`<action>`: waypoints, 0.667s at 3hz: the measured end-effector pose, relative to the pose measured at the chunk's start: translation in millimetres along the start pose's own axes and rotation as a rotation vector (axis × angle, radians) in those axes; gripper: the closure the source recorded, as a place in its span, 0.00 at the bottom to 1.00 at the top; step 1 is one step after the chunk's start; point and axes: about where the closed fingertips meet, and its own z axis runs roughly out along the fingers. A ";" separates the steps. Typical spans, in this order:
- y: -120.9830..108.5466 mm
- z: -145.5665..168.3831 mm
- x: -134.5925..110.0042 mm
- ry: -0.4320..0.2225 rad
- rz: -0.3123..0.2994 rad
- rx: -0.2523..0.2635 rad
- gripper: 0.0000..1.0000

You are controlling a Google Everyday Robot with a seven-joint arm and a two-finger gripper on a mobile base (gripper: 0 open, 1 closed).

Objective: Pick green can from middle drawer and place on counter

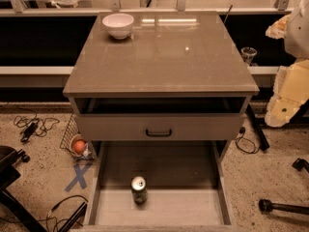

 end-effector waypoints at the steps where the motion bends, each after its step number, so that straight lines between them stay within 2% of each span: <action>1: 0.3 1.4 -0.3 -0.018 0.000 0.007 0.00; 2: 7.4 27.0 1.7 -0.125 0.016 0.008 0.00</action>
Offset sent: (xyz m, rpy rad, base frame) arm 0.0052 0.0092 -0.0931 0.3904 -0.0985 0.0579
